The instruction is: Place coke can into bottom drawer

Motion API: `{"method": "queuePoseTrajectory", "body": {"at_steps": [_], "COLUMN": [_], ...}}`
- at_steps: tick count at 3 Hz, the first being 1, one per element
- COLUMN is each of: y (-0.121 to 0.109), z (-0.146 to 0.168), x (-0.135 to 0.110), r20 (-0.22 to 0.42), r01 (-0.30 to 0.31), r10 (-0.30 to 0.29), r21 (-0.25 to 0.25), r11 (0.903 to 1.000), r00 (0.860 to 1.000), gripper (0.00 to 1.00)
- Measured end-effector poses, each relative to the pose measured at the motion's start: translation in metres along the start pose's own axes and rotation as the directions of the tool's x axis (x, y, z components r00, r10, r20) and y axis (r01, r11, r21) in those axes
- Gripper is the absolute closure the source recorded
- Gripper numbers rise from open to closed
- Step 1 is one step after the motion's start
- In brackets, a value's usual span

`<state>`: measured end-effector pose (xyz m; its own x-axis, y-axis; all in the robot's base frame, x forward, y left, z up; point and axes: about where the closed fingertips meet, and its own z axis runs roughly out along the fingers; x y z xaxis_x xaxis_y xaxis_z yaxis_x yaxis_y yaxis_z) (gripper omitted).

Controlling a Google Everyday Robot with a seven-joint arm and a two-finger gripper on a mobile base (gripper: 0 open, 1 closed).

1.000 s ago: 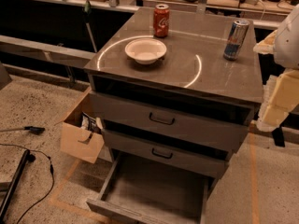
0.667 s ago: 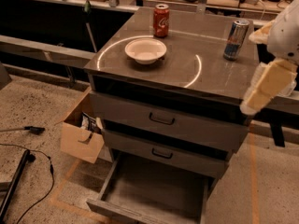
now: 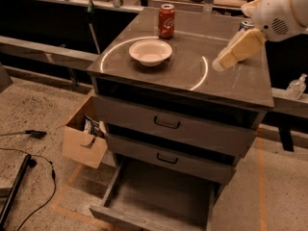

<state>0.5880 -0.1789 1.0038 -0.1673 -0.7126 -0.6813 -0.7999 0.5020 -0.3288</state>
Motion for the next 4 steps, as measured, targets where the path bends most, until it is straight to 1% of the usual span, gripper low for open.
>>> {"method": "queuePoseTrajectory", "body": {"at_steps": [1, 2, 3, 4], "y": [-0.027, -0.054, -0.052, -0.049], "z": [0.039, 0.084, 0.081, 0.089], "x": [0.009, 0.013, 0.011, 0.015], "r20": [0.107, 0.221, 0.213, 0.188], "r01": [-0.093, -0.186, -0.177, -0.197], "r10": [0.089, 0.173, 0.164, 0.182], "r21": [0.024, 0.043, 0.042, 0.066], "r11": [0.9954, 0.9815, 0.9833, 0.9782], "r00": [0.990, 0.960, 0.963, 0.965], "gripper": [0.00, 0.00, 0.00, 0.00]}}
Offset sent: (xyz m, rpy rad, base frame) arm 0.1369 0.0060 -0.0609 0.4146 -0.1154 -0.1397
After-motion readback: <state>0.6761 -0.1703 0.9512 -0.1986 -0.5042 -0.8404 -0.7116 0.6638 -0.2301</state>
